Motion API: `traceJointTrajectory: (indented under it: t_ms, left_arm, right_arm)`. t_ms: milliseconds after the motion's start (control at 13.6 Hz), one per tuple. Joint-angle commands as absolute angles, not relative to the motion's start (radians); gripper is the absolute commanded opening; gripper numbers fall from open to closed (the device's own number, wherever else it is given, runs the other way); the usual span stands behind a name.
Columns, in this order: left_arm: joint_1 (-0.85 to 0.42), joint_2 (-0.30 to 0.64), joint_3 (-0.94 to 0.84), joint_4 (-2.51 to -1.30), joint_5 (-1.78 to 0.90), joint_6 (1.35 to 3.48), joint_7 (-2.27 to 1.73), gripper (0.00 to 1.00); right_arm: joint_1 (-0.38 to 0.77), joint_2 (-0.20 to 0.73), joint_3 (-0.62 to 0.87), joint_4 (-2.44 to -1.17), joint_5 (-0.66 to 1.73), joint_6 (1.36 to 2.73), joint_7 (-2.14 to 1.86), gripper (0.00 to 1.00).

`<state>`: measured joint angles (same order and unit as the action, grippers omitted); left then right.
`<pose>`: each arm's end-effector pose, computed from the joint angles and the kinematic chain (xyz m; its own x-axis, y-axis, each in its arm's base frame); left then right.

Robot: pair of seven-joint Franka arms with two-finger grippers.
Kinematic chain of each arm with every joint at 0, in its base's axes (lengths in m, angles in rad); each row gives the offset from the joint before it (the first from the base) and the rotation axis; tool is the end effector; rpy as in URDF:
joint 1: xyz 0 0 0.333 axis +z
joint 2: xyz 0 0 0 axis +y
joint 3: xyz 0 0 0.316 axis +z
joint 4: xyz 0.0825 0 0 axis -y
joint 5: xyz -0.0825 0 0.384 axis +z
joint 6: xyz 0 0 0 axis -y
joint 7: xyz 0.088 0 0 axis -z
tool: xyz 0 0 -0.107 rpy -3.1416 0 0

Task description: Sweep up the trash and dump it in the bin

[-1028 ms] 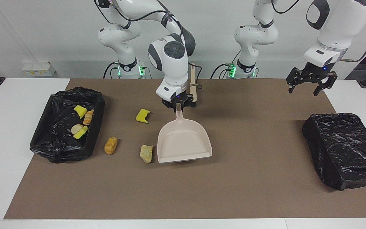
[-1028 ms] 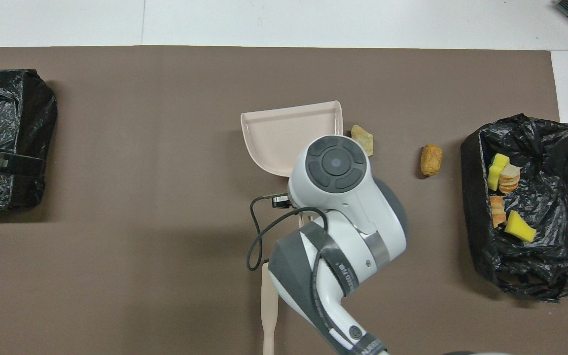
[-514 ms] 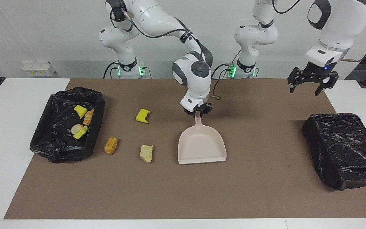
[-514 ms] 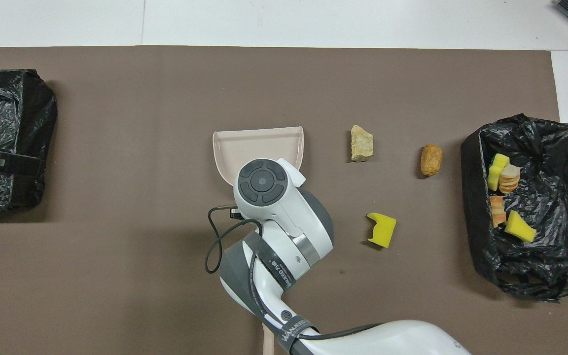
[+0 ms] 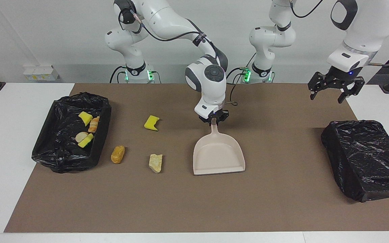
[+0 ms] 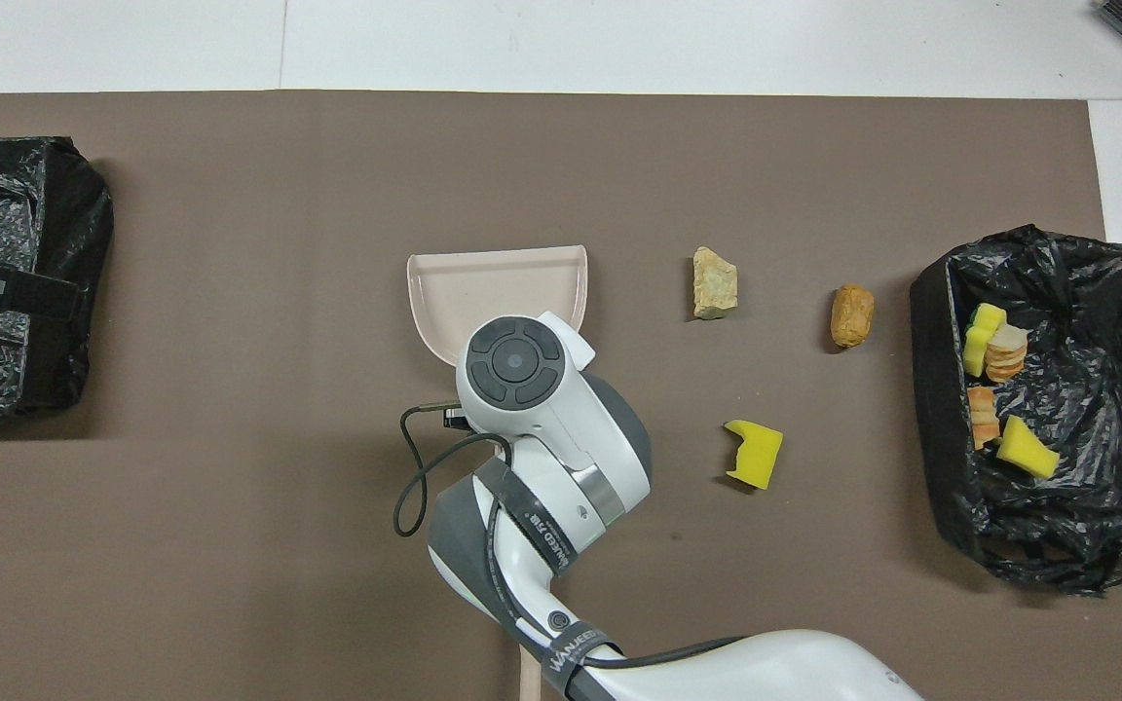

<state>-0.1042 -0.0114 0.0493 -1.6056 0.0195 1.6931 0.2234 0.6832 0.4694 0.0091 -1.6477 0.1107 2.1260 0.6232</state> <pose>0.5621 -0.0289 0.6256 0.9565 -0.2767 0.0921 -0.2741 -0.9609 -0.0403 0.5181 0.4351 0.3425 0.9985 0.0123 -0.0527 0.0079 -0.9965 -0.0834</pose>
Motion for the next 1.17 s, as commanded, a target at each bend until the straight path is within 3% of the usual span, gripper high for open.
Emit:
traceJointTrajectory:
  t_ms: [0,587,661,807,1101]
  left_arm:
    - [-0.103,-0.008,0.046,-1.582,0.02,1.663,0.236,1.0]
    - [-0.103,-0.014,0.046,-1.597,0.021,1.658,0.227,1.0]
    - [-0.103,-0.014,0.046,-1.597,0.021,1.657,0.226,1.0]
    - [-0.103,-0.014,0.046,-1.597,0.02,1.657,0.23,1.0]
    - [-0.103,-0.021,0.046,-1.601,0.021,1.654,0.232,1.0]
  right_arm:
    - [0.635,0.497,0.012,-1.631,0.1,2.161,0.598,0.0]
    - [0.644,0.495,0.014,-1.643,0.09,2.137,0.578,0.0]
    - [0.64,0.495,0.014,-1.646,0.094,2.135,0.578,0.08]
    - [0.635,0.494,0.012,-1.629,0.086,2.109,0.578,1.0]
    - [0.627,0.471,0.008,-1.598,0.084,2.074,0.566,1.0]
